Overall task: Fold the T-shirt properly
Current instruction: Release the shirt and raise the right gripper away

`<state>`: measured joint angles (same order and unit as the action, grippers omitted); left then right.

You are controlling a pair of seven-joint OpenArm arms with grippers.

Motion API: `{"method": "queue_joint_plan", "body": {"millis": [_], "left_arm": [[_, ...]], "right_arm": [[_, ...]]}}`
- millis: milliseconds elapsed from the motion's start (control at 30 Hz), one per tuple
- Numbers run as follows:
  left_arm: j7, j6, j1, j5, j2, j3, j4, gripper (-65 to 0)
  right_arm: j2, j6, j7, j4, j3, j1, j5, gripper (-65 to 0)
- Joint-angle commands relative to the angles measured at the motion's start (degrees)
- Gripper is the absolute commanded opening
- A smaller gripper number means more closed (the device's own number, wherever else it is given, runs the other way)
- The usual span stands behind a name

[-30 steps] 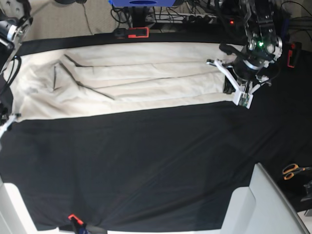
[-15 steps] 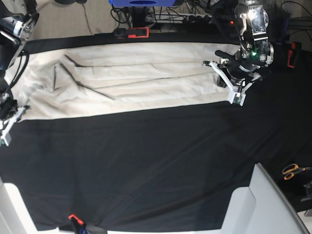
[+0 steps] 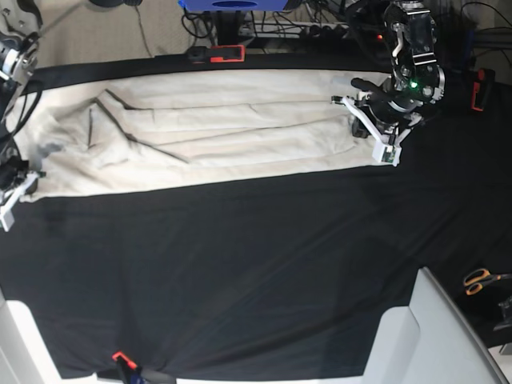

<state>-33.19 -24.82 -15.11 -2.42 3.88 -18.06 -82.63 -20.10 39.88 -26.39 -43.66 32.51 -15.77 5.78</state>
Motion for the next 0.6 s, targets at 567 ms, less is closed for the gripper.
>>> {"method": "queue_joint_plan", "body": {"millis": [567], "left_arm": [[1.67,0.25,-0.4,6.5,-0.23,-0.44,-1.11,-65.0]], "right_arm": [[-3.59,0.12,11.14,9.15,-0.03,-3.44,-0.64,-61.7]]}}
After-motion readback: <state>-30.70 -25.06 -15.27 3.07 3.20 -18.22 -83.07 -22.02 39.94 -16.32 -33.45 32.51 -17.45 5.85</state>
